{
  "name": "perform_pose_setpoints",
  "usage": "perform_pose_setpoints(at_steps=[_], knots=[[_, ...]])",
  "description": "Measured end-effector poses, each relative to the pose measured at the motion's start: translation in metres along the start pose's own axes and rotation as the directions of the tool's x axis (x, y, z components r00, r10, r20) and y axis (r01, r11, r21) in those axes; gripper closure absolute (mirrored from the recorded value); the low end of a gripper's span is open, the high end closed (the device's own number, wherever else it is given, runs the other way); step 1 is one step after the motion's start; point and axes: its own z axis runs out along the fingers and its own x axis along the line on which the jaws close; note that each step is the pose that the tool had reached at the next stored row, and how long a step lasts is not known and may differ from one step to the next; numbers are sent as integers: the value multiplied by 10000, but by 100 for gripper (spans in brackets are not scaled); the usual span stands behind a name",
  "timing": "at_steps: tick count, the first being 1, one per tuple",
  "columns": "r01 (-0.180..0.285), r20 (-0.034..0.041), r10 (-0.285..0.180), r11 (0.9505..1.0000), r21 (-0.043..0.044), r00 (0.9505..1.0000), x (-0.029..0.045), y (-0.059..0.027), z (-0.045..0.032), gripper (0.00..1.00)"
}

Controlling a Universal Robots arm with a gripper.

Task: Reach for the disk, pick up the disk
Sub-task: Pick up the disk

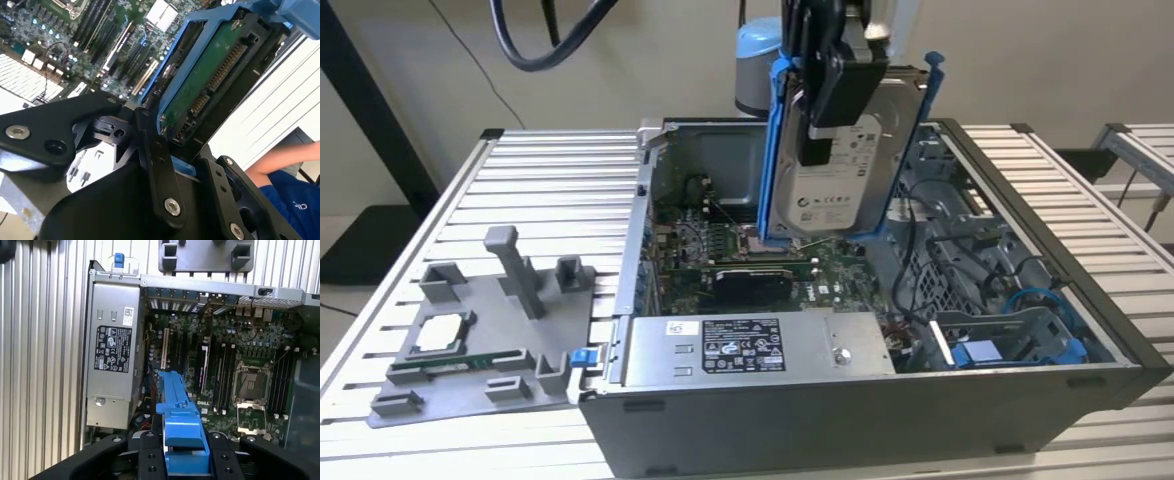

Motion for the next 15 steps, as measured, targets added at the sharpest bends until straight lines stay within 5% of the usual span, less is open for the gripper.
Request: perform_pose_setpoints(at_steps=[15], knots=[[-2, 0, 2, 10000, 0, 10000, 253, -243, 34, 100]])
